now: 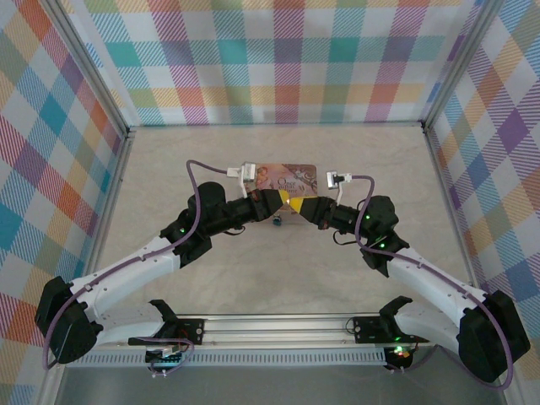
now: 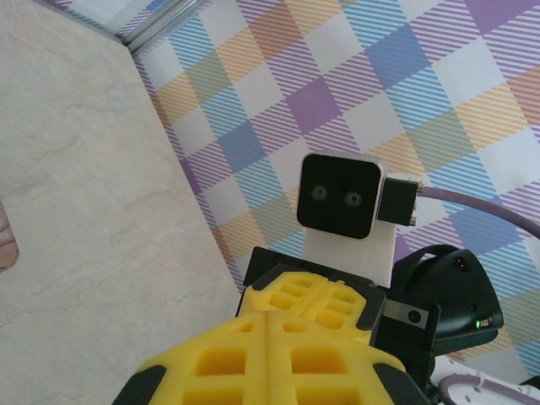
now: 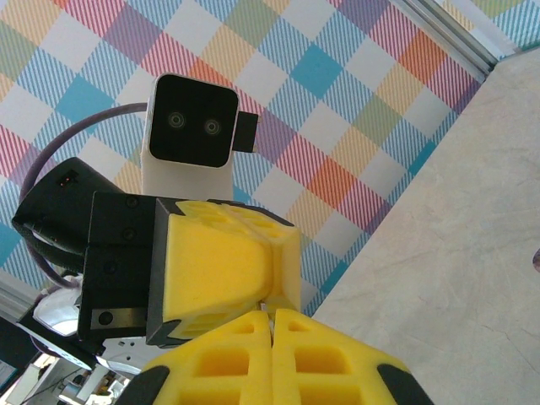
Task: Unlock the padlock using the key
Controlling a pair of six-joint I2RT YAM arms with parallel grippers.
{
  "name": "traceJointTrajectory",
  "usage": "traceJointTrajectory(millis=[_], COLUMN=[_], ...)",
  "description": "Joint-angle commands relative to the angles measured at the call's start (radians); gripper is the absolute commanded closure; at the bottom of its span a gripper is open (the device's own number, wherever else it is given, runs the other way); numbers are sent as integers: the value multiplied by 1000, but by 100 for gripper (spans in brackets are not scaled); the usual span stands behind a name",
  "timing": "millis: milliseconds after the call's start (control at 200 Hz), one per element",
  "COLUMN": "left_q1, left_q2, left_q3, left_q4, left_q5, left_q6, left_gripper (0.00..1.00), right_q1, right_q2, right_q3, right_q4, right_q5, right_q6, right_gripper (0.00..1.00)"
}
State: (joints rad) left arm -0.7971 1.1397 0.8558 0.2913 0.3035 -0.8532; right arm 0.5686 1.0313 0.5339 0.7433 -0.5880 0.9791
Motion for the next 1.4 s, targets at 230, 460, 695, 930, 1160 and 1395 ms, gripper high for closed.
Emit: traceJointTrajectory(millis=[230, 460, 695, 930, 1160, 1395], left_q1=[-16, -17, -7, 99, 271, 388], left_q2=[-22, -91, -146, -74, 67, 294], left_q3=[14, 0, -24, -17, 7, 121], left_q4=[-17, -181, -527, -660, -579, -459], left_q5=[-10, -103, -310, -396, -350, -237], left_q6=[14, 62, 126, 168, 212, 243], left_gripper=[84, 35, 20, 10, 4, 1], right_q1=[1, -8, -42, -50, -81, -199], right_q2=[-27, -129, -236, -179, -17, 200], right_q3=[7, 33, 93, 179, 255, 341], right_q4=[-18, -300, -722, -979, -1017, -958], right_q5=[-18, 55, 253, 578, 773, 785], right_q6=[-49, -166, -334, -474, -515, -520], right_gripper=[100, 100, 100, 100, 100, 100])
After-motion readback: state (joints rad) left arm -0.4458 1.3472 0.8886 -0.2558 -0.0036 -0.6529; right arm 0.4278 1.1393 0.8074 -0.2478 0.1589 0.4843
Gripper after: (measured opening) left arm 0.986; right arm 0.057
